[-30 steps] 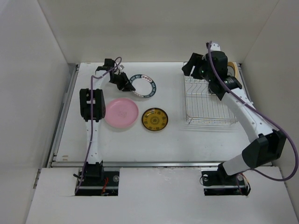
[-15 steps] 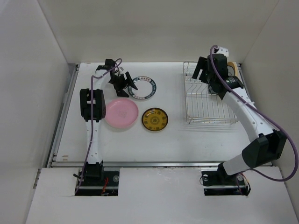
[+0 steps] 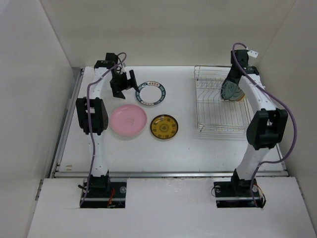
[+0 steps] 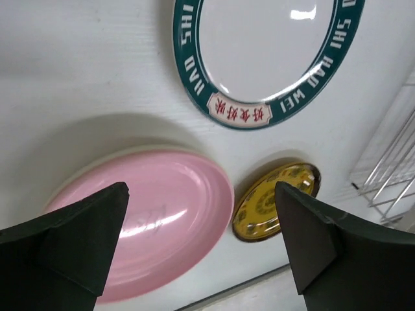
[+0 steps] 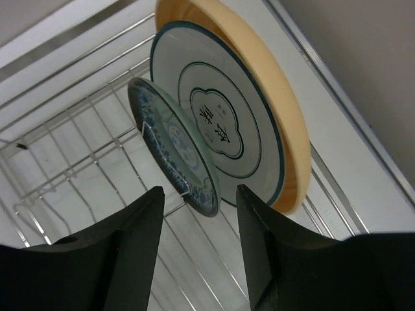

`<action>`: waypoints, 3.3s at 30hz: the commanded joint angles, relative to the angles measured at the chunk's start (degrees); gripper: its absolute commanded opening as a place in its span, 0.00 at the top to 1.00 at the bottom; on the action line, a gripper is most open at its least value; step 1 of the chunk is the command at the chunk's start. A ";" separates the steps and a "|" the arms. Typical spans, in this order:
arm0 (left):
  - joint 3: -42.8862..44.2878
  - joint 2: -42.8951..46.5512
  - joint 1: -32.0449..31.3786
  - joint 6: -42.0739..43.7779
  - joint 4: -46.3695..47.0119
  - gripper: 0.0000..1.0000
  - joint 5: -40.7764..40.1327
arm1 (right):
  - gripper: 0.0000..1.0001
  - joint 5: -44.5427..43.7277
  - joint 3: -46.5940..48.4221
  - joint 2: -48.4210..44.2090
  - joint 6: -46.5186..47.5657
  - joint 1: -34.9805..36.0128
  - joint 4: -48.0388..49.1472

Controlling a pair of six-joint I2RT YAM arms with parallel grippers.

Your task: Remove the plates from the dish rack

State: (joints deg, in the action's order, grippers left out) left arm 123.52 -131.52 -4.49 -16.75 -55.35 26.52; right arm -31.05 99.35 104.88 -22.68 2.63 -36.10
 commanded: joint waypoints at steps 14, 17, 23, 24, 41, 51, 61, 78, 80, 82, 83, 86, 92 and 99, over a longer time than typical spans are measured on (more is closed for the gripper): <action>-23.39 34.65 -2.36 20.79 -2.39 0.06 -16.67 | 0.70 -4.73 9.11 13.50 1.85 -1.14 -1.34; -26.13 36.60 -2.36 22.72 -2.39 0.06 -19.22 | 0.87 -4.02 9.11 14.21 1.85 -1.14 -1.34; -31.23 39.67 -2.36 23.35 -3.45 0.06 -20.46 | 1.00 -5.87 8.58 9.74 2.37 -1.14 -1.34; -31.85 40.20 -2.36 23.35 -3.45 0.06 -20.46 | 1.00 -7.08 8.06 8.60 2.37 -1.14 -1.34; -33.52 40.21 -2.36 23.87 -3.45 0.06 -19.93 | 1.00 5.55 -2.64 -22.08 8.87 15.63 3.39; -33.52 40.73 -2.36 23.87 -3.45 0.05 -21.24 | 1.00 50.81 -10.67 -5.93 12.66 26.45 6.65; -34.05 40.65 -2.36 24.40 -3.45 0.05 -21.78 | 1.00 56.27 -9.97 6.21 12.66 27.69 6.04; -34.05 40.12 -2.36 24.93 -3.97 0.05 -21.25 | 1.00 55.12 -14.53 3.93 14.24 26.11 1.91; -34.05 40.12 -2.36 24.93 -3.97 0.05 -21.25 | 1.00 56.18 -14.54 3.31 14.24 26.11 1.91; -34.05 40.12 -2.36 24.93 -3.97 0.05 -21.25 | 1.00 56.18 -15.06 3.31 14.24 26.11 1.91; -34.05 40.12 -2.36 24.93 -3.97 0.05 -21.25 | 1.00 56.71 -15.06 3.31 14.24 25.50 1.91; -34.05 40.12 -2.36 24.93 -4.50 0.05 -21.25 | 1.00 55.92 -15.06 3.93 14.24 24.96 1.91; -34.05 40.12 -2.36 24.93 -4.50 0.05 -20.72 | 0.59 53.29 -13.22 6.38 14.24 24.96 0.78; -34.05 39.59 -2.36 24.93 -4.50 0.05 -20.72 | 0.42 46.96 -12.51 2.19 13.71 24.96 -1.78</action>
State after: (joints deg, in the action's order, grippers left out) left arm 89.86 -92.97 -7.03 7.31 -58.46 5.54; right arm 19.31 84.62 111.31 -8.91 27.81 -36.29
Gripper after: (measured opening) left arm 0.946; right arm 0.574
